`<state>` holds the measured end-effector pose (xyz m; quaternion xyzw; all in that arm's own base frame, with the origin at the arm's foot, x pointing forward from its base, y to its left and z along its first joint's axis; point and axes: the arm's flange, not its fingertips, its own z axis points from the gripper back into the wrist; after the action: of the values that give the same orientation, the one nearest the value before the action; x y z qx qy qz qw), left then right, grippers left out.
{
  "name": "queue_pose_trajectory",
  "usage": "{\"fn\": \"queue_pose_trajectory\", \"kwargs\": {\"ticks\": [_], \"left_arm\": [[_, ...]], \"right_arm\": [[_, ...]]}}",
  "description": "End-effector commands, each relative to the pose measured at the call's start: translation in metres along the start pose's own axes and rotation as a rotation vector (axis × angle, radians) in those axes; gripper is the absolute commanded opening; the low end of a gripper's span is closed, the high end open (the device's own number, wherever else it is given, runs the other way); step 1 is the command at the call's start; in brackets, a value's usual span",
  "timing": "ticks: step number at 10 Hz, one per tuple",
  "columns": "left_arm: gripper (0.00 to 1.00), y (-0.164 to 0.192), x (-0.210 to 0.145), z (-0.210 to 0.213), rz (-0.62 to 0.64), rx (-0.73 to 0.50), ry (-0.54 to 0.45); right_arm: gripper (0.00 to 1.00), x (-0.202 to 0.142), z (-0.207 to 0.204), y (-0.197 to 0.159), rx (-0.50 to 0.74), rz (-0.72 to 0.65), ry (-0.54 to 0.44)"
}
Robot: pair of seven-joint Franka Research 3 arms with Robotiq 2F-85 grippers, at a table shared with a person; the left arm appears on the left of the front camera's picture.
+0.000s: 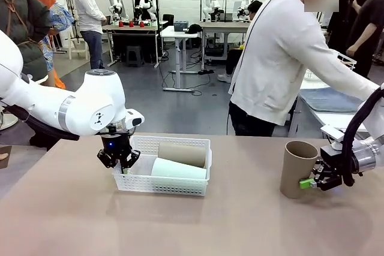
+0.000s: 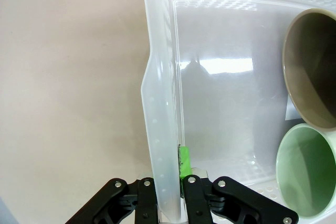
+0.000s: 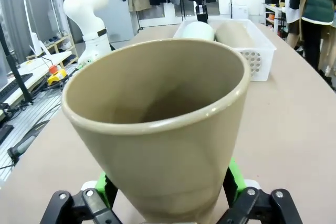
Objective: Clean and organize the cups into the basket.
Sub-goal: Pick up the Reusable plastic cup from the right side of the table and stack it inside the Organizing basket in the center of the table.
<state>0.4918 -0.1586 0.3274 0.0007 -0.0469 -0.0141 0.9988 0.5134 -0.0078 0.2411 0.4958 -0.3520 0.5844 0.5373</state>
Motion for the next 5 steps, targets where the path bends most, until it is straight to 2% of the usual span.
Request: {"fn": "queue_pose_trajectory", "kwargs": {"ticks": [1,2,3,4,5], "left_arm": [[0.00,-0.0004,-0.0006,-0.0020,-0.002,0.002,0.003],[0.00,-0.0004,-0.0006,-0.0020,-0.002,0.002,0.003],[0.00,-0.0004,-0.0006,-0.0020,-0.002,0.002,0.003],[0.00,-0.0004,-0.0006,-0.0020,-0.002,0.002,0.003],[0.00,-0.0004,-0.0006,-0.0020,-0.002,0.002,0.003]], "right_arm": [[1.00,0.0008,0.0009,-0.0062,0.035,-0.015,0.003],[0.98,-0.0005,-0.0007,-0.0068,0.043,-0.009,0.007],[0.43,0.0002,-0.0006,-0.0064,0.051,-0.003,0.006],[0.43,0.0012,0.0001,-0.0057,0.051,0.009,0.003],[0.00,0.0013,0.0007,-0.0044,0.050,0.011,0.003]]}}
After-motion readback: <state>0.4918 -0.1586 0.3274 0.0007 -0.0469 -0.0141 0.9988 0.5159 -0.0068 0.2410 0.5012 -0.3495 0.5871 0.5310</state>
